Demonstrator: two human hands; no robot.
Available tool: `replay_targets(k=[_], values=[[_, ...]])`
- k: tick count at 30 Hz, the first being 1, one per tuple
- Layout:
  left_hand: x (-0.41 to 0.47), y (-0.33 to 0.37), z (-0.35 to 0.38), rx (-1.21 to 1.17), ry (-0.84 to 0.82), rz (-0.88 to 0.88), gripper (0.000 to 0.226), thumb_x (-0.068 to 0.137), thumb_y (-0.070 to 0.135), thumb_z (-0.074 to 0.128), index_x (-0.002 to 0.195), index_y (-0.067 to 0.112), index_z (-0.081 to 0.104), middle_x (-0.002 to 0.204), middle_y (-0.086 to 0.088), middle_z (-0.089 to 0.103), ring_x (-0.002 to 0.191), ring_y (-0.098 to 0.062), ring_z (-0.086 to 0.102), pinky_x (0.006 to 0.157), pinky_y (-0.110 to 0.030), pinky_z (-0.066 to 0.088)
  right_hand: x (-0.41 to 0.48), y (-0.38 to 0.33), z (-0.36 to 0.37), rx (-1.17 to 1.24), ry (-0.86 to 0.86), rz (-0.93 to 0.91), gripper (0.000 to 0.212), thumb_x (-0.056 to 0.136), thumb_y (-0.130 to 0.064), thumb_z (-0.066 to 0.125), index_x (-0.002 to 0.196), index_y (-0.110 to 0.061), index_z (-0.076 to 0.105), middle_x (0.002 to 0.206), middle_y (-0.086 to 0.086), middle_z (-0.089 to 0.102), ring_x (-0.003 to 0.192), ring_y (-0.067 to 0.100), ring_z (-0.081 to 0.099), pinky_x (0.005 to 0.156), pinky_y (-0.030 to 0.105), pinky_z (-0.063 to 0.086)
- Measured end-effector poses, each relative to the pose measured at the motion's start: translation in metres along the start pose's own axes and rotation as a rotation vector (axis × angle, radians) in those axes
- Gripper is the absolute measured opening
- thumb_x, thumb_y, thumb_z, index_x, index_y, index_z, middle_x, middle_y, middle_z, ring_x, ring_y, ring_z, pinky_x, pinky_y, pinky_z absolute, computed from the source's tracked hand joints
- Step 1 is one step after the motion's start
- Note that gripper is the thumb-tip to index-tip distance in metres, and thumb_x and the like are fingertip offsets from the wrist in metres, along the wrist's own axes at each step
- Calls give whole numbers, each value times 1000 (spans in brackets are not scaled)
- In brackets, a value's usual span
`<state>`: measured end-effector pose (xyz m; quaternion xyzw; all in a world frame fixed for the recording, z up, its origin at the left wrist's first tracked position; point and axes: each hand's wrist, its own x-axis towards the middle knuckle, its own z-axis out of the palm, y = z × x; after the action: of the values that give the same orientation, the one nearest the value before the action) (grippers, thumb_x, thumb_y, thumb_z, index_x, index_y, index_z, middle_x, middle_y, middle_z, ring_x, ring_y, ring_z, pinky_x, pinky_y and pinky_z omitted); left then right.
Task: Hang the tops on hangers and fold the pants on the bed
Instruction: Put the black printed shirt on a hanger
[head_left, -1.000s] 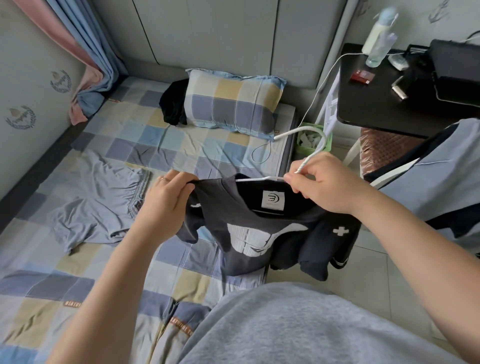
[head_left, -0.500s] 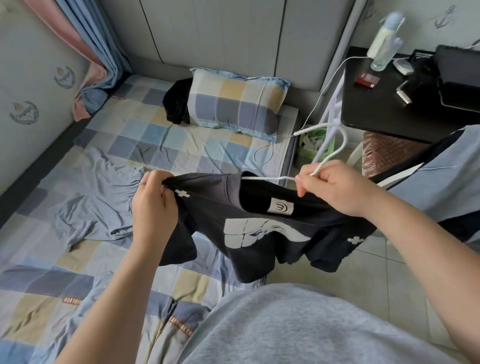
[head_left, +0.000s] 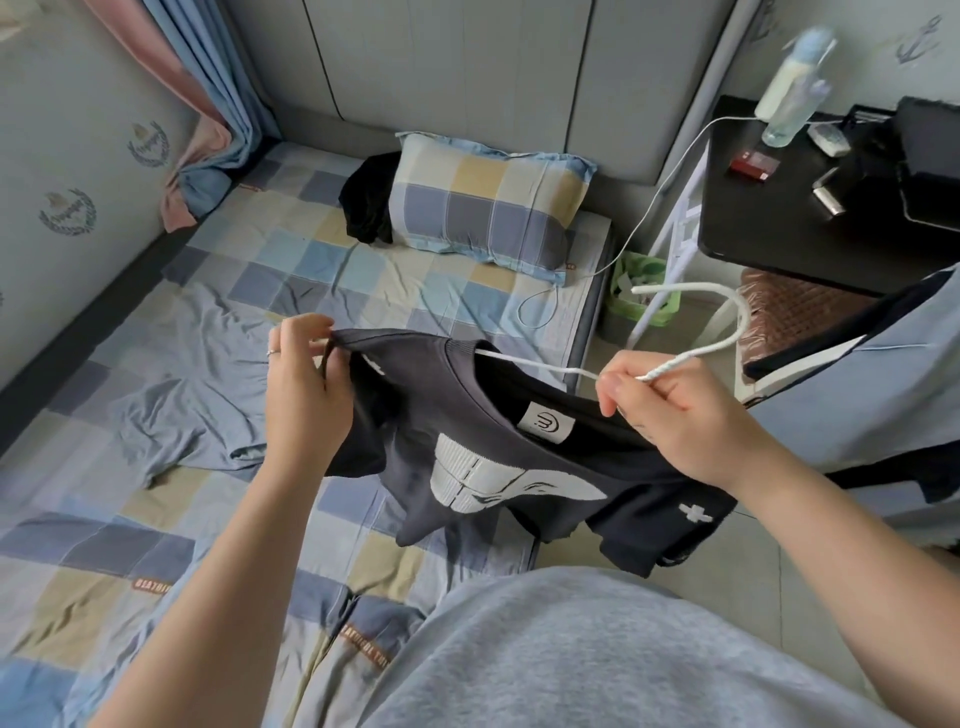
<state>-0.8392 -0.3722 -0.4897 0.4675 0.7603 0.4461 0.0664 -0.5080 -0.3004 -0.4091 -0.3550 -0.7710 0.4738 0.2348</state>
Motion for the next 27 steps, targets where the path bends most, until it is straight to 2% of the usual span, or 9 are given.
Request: replay_targets(k=[4,7,10,13,17,20,23,25,27], values=[[-8,-9,12,151,-167,-23,20,91,2,55,98,20,51,96,-1,58,90,-27,54,75,-40,44,-7,-1,2,36,16,-33,34,96,-34,48,71,-12,58,49,0,31,45,7,27,49,16,25],[-11,-12,14,142,-87,-74,27,87,-5,46,99,18,52,90,-4,61,83,-30,54,70,-40,45,-12,-1,-1,-46,-15,-21,32,95,-30,49,69,-13,57,51,1,35,48,8,30,50,19,27],[-7,-12,13,98,30,-96,30,90,-7,41,104,16,53,95,0,57,82,-15,46,73,-32,38,-13,0,-3,-121,-86,33,33,92,-37,47,67,-16,56,58,4,42,56,10,36,56,23,31],[-3,-15,15,79,20,-59,21,96,-3,43,108,11,54,108,0,49,86,-5,40,79,-26,35,-13,0,-5,-97,-91,63,30,91,-30,49,66,-15,57,56,-3,39,54,7,35,55,19,29],[4,-27,7,101,-59,-54,12,99,11,53,109,18,54,110,4,49,93,-13,48,82,-30,38,-13,4,-14,-52,-76,83,32,97,-22,51,67,-15,57,50,-9,36,47,6,33,50,11,28],[9,-42,-5,218,-163,56,18,92,-1,60,103,13,58,107,-4,53,91,-22,50,81,-30,37,-16,10,-26,-12,-57,116,32,97,-23,50,66,-19,57,47,-11,32,43,5,28,46,10,26],[10,-44,-11,328,-268,10,24,90,-5,55,104,13,62,108,-8,58,98,-33,52,81,-36,39,-20,18,-31,-21,-47,111,33,99,-18,52,67,-20,58,47,-12,31,43,6,26,46,10,25],[4,-35,-7,393,-317,-27,30,92,-2,51,113,15,64,117,-10,62,106,-37,51,87,-43,41,-22,19,-28,-19,-29,112,29,95,-28,52,67,-21,59,46,-11,31,43,7,25,46,11,24],[-4,-17,-2,375,-372,-11,35,94,0,51,121,18,65,128,-8,60,119,-37,47,101,-49,37,-22,19,-24,-29,-22,109,29,92,-37,52,68,-22,59,46,-10,30,44,7,25,46,12,24]])
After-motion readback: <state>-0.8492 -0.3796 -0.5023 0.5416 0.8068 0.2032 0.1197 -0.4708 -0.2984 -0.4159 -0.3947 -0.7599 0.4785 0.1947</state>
